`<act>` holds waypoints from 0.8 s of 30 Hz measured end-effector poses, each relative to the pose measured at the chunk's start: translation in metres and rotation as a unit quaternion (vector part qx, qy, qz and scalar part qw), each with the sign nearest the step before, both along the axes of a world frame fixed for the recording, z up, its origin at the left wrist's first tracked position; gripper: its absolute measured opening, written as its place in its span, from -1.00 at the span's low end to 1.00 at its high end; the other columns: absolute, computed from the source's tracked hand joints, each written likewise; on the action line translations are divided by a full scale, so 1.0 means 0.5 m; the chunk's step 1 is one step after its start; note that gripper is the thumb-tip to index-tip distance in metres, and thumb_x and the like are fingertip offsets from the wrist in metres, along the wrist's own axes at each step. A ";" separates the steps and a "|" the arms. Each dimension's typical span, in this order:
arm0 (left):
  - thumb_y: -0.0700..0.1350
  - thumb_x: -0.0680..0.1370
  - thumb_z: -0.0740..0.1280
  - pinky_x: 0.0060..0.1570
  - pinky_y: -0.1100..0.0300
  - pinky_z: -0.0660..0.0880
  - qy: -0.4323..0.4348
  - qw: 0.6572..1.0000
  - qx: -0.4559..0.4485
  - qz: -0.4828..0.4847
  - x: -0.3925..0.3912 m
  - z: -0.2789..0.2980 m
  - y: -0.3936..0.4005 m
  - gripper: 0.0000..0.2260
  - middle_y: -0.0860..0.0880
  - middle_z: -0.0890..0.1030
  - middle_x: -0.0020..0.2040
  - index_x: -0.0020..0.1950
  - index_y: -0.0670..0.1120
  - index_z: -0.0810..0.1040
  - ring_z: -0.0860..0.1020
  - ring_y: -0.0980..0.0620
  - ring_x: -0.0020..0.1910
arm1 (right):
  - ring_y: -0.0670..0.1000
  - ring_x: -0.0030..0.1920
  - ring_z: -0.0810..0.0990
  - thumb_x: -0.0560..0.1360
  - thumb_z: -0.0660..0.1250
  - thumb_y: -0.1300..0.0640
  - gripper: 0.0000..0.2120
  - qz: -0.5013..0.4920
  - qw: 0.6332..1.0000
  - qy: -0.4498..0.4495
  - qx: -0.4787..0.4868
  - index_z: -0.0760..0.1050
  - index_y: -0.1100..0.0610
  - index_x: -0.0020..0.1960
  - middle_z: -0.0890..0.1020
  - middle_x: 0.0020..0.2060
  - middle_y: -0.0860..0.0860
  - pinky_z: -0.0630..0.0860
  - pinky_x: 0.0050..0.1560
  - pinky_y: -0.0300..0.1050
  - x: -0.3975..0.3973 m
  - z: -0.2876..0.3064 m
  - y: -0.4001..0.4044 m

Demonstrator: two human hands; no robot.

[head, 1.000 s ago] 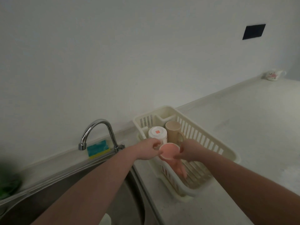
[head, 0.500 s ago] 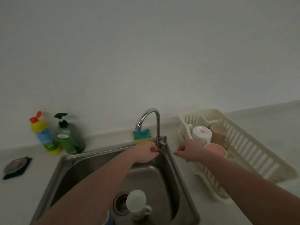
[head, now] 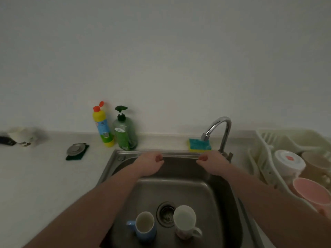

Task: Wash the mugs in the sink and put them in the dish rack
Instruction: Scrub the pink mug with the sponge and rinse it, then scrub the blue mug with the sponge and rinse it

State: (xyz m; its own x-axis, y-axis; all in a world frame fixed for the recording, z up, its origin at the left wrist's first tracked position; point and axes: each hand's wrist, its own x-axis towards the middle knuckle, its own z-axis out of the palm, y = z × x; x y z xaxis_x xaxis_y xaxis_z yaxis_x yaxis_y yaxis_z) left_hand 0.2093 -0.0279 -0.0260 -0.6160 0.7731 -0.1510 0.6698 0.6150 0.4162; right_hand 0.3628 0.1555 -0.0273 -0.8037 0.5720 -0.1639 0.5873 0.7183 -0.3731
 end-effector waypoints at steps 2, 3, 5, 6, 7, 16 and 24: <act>-0.03 0.60 0.26 0.21 0.18 0.41 -0.001 1.000 0.006 0.015 -0.025 -0.012 0.007 -0.72 -0.10 0.59 0.22 0.25 -0.12 0.54 0.52 -0.07 0.21 | 0.10 0.21 0.51 0.57 0.24 0.00 -0.69 0.004 1.000 0.001 -0.012 0.54 0.12 0.23 0.59 0.18 0.11 0.40 0.21 -0.14 -0.038 -0.029 0.015; -0.04 0.60 0.27 0.21 0.17 0.41 -0.005 1.000 0.007 0.025 -0.035 -0.019 0.012 -0.73 -0.11 0.59 0.22 0.24 -0.13 0.54 0.53 -0.07 0.21 | 0.11 0.22 0.51 0.57 0.24 0.00 -0.69 0.002 1.000 0.001 -0.024 0.53 0.12 0.23 0.59 0.19 0.11 0.39 0.21 -0.15 -0.056 -0.043 0.024; -0.05 0.60 0.27 0.20 0.16 0.42 -0.007 0.999 0.005 0.045 -0.055 -0.036 0.024 -0.74 -0.12 0.60 0.20 0.22 -0.13 0.55 0.53 -0.08 0.20 | 0.12 0.21 0.52 0.57 0.24 0.00 -0.70 -0.013 0.999 0.009 -0.048 0.53 0.11 0.22 0.59 0.19 0.12 0.40 0.19 -0.14 -0.091 -0.071 0.047; -0.04 0.60 0.27 0.20 0.16 0.42 -0.007 0.999 0.003 0.053 -0.066 -0.044 0.032 -0.74 -0.12 0.60 0.20 0.22 -0.13 0.55 0.53 -0.08 0.20 | 0.13 0.21 0.52 0.57 0.24 0.00 -0.70 -0.028 0.998 0.013 -0.056 0.51 0.12 0.23 0.58 0.20 0.13 0.40 0.20 -0.13 -0.106 -0.082 0.059; -0.03 0.60 0.27 0.21 0.15 0.42 -0.008 0.998 0.002 0.061 -0.078 -0.052 0.041 -0.74 -0.11 0.60 0.20 0.22 -0.12 0.54 0.53 -0.08 0.20 | 0.14 0.23 0.51 0.58 0.22 0.00 -0.68 -0.042 0.997 0.011 -0.062 0.49 0.14 0.25 0.57 0.22 0.14 0.39 0.21 -0.12 -0.122 -0.093 0.073; -0.04 0.59 0.28 0.21 0.17 0.38 -0.008 0.994 0.004 0.113 -0.166 -0.118 0.122 -0.72 -0.07 0.59 0.22 0.27 -0.09 0.53 0.52 -0.06 0.22 | 0.17 0.22 0.48 0.55 0.28 0.05 -0.65 -0.161 0.979 0.094 -0.078 0.43 0.19 0.27 0.52 0.20 0.19 0.31 0.14 -0.19 -0.219 -0.196 0.198; 0.00 0.59 0.28 0.24 0.15 0.39 -0.039 0.992 -0.014 0.120 -0.215 -0.161 0.143 -0.69 -0.05 0.58 0.22 0.30 -0.05 0.49 0.52 -0.04 0.21 | 0.36 0.27 0.39 0.45 0.39 -0.05 -0.40 -0.251 0.966 0.027 -0.062 0.25 0.15 0.36 0.39 0.26 0.31 0.38 0.26 0.18 -0.284 -0.217 0.224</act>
